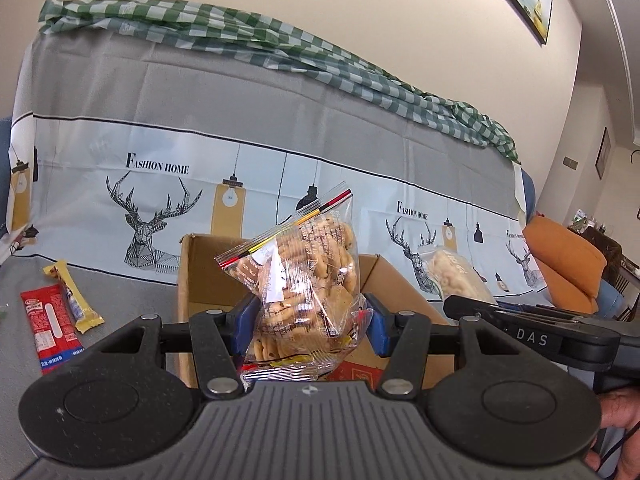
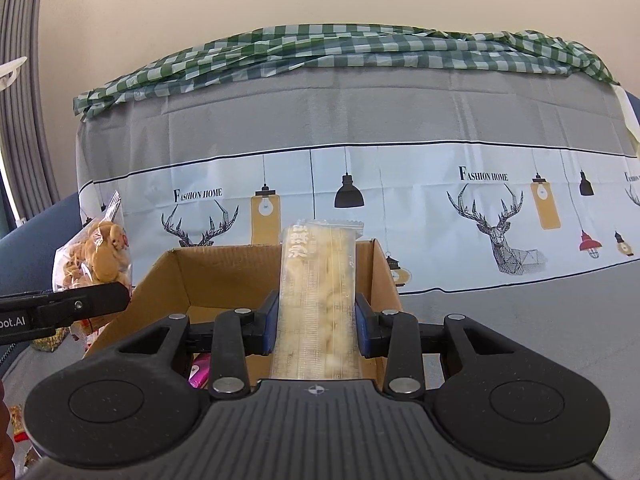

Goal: Organize snacks
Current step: 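Carry the rice-cake bar with the right tool while the left tool carries the biscuit bag over the box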

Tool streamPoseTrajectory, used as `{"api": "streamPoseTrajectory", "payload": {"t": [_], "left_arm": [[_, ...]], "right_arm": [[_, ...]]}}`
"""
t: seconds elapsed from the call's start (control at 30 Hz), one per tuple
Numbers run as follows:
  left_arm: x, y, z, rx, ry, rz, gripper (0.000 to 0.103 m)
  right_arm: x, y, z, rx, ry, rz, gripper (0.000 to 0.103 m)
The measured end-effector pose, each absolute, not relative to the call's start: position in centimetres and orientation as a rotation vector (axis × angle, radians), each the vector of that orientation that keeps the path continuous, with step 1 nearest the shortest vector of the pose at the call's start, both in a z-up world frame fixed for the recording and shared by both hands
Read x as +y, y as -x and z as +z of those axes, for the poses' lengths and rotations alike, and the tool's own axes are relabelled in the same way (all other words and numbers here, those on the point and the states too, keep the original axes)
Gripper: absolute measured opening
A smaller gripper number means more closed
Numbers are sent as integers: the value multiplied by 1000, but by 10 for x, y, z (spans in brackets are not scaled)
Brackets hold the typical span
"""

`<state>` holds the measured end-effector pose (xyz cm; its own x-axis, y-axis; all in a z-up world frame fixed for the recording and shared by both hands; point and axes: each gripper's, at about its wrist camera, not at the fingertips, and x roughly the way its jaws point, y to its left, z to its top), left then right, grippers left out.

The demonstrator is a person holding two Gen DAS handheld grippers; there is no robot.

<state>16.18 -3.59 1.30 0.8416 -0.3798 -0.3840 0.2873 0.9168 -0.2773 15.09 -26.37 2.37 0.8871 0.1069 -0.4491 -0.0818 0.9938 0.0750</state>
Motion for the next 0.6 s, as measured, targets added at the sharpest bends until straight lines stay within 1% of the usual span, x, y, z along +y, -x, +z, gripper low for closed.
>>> {"api": "streamPoseTrajectory", "payload": {"t": [0.6], "left_arm": [[-35, -163, 12, 461, 210, -350, 60]], "right_arm": [[-261, -154, 23, 474, -30, 110, 38]]}}
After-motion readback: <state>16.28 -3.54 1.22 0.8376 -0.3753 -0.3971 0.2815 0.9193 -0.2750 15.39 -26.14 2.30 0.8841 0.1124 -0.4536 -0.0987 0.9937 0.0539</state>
